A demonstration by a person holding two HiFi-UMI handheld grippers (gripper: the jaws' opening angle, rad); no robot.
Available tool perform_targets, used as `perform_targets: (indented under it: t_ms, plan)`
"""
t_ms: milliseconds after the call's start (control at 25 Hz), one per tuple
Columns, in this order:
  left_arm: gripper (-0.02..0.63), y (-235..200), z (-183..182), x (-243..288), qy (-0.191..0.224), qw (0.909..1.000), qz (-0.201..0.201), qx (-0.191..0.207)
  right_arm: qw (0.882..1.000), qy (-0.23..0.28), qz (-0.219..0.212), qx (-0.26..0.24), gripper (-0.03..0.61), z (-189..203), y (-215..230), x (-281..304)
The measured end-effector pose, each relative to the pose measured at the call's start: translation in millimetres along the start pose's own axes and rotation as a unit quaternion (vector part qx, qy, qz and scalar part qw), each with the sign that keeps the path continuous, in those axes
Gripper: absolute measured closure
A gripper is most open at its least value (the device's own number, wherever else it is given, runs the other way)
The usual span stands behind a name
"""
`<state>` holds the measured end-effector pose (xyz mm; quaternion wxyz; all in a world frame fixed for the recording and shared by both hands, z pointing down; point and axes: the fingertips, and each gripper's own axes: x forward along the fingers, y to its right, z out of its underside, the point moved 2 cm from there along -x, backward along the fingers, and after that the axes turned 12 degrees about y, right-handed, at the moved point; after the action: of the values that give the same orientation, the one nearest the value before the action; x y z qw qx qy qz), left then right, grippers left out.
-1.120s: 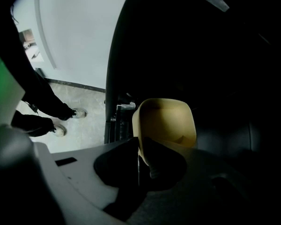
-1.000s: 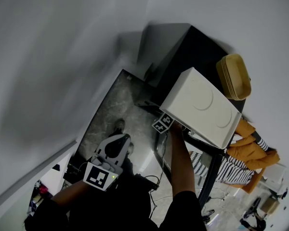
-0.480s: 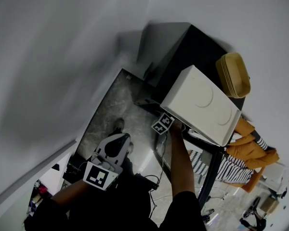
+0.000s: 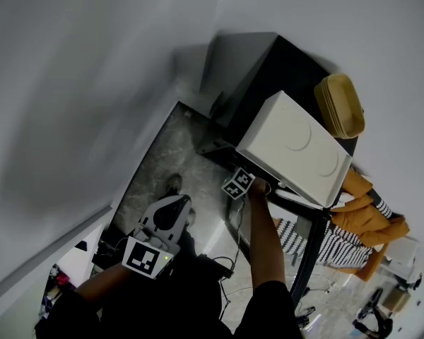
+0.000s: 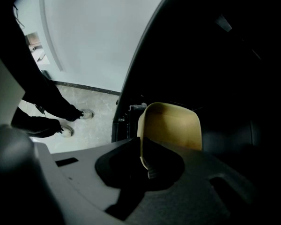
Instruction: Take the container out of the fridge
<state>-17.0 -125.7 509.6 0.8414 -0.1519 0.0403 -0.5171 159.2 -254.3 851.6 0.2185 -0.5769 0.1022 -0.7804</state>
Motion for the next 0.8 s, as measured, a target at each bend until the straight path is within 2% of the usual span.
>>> perform_targets:
  t_ms: [800]
  plan:
    - [0.609,12,-12,-33,0.025,0.9997,0.001,0.006,1.000,0.008,-0.009,0.018,0.566,-5,-50,-39]
